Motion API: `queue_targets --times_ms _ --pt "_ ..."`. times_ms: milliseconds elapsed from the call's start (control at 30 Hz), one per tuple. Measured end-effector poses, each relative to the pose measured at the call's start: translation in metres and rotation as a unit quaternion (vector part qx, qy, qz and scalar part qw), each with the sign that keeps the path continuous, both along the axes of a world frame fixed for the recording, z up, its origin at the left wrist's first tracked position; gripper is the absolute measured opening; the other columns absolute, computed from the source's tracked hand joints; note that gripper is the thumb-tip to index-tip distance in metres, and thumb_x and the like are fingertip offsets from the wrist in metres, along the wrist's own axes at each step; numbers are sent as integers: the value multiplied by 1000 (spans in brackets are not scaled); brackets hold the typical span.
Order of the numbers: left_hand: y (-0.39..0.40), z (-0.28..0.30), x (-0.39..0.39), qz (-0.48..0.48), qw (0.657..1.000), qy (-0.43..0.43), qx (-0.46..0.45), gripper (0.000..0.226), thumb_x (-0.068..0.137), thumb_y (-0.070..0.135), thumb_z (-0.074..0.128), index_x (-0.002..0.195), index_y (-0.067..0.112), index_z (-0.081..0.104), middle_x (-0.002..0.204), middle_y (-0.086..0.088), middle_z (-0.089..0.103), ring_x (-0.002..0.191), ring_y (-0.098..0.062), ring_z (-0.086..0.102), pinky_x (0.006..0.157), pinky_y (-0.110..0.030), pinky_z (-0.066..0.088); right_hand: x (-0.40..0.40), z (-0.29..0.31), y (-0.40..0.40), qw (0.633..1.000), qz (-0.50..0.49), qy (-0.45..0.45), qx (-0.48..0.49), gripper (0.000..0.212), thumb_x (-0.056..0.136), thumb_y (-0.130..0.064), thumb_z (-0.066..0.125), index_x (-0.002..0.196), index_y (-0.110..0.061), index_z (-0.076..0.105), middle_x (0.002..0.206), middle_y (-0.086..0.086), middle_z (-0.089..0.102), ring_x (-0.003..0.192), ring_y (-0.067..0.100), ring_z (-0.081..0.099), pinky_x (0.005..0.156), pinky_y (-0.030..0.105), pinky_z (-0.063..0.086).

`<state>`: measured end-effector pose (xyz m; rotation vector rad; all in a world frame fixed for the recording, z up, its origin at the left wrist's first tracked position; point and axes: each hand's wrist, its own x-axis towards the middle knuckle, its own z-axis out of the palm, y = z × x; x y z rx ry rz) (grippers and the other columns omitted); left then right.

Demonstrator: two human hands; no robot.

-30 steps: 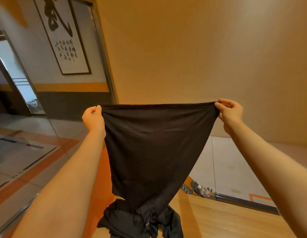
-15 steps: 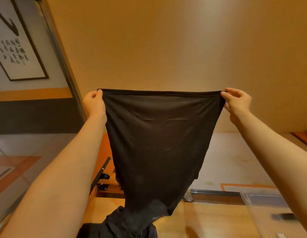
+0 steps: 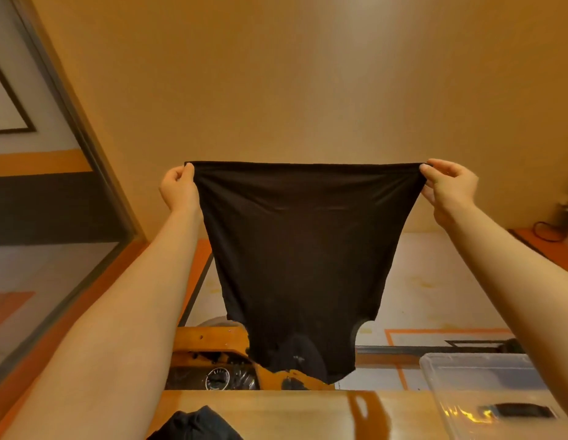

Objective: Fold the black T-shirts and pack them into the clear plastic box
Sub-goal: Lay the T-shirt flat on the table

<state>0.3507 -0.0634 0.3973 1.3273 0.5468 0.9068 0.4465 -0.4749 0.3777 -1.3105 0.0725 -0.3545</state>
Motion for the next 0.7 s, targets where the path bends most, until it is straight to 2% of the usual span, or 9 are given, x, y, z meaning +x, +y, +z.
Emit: queue_targets --times_ms 167,233,333,433,600,700 --pt "-14 -30 -15 -19 1000 15 -2 18 96 21 57 79 18 59 79 5 55 76 -10 52 71 -24 45 -22 -23 -13 1000 -6 22 16 19 94 -10 64 112 -11 66 112 8 67 103 18 68 87 31 58" --pt "-19 -51 -29 -37 999 28 -13 16 96 20 56 80 19 60 82 5 57 83 -11 54 76 -26 46 -38 -41 -17 999 -7 35 16 15 94 -10 63 108 -13 67 112 8 67 104 19 67 86 29 58" --pt "-24 -93 -64 -80 995 59 -30 16 96 20 57 81 21 62 85 3 59 84 -11 55 77 -27 46 -69 -78 -24 998 -9 65 9 16 94 -9 63 109 -14 67 111 6 67 106 20 66 87 29 57" --pt "-29 -141 -109 -101 987 103 -67 7 95 21 59 90 25 63 103 -1 63 96 -13 58 82 -27 47 -107 -120 -31 995 -13 98 -15 22 94 -9 62 116 -12 66 107 3 66 107 21 64 88 31 56" --pt "-42 -213 -185 -121 971 151 -139 7 97 16 56 92 20 61 87 2 58 84 -9 56 83 -26 46 -173 -189 -44 985 -29 164 -49 28 95 -8 61 123 -9 63 114 7 64 111 24 62 95 39 54" --pt "-50 -246 -222 -118 964 180 -160 13 97 18 57 109 13 59 97 3 60 99 -14 57 96 -30 43 -216 -222 -51 979 -28 187 -82 28 96 -10 59 123 -11 63 109 1 63 110 21 61 95 39 54"
